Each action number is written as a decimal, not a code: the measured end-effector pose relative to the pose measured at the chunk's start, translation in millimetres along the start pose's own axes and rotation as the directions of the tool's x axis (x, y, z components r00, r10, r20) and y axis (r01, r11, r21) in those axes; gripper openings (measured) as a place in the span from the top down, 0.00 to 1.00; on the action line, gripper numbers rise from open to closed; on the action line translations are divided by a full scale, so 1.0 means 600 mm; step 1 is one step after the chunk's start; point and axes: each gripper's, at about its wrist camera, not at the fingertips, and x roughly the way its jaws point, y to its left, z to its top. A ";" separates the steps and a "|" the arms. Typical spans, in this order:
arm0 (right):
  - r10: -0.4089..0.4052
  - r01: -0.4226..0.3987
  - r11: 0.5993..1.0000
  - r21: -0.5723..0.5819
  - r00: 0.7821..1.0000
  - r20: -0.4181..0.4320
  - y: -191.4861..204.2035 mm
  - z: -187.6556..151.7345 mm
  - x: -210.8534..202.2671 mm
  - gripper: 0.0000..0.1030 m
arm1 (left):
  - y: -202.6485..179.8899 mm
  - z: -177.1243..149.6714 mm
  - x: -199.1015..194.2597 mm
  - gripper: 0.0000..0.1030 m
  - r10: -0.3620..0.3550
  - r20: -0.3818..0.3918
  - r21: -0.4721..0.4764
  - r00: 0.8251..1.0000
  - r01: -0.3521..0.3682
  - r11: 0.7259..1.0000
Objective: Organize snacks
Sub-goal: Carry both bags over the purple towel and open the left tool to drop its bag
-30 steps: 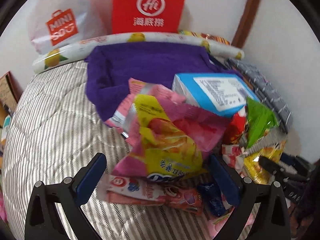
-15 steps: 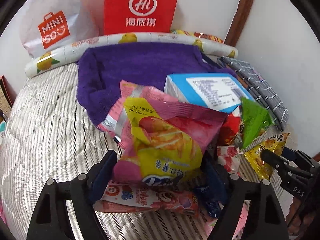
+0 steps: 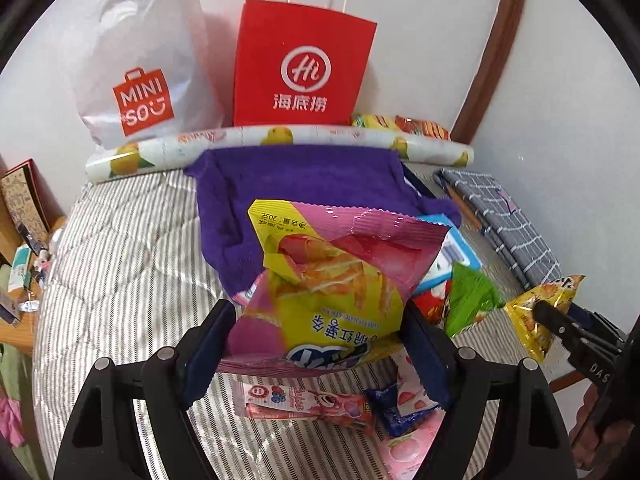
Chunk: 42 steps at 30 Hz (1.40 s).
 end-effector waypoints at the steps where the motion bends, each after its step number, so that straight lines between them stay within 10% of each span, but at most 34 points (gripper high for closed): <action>1: -0.007 0.007 1.000 -0.016 1.000 -0.010 -0.001 0.004 -0.005 0.45 | 0.000 0.004 -0.003 0.21 0.000 0.003 -0.005 1.000 0.000 1.000; 42: 0.157 -0.146 0.984 -0.106 0.983 0.098 0.069 0.294 0.117 0.45 | -0.031 0.234 0.095 0.21 0.014 0.039 -0.041 0.999 -0.013 0.999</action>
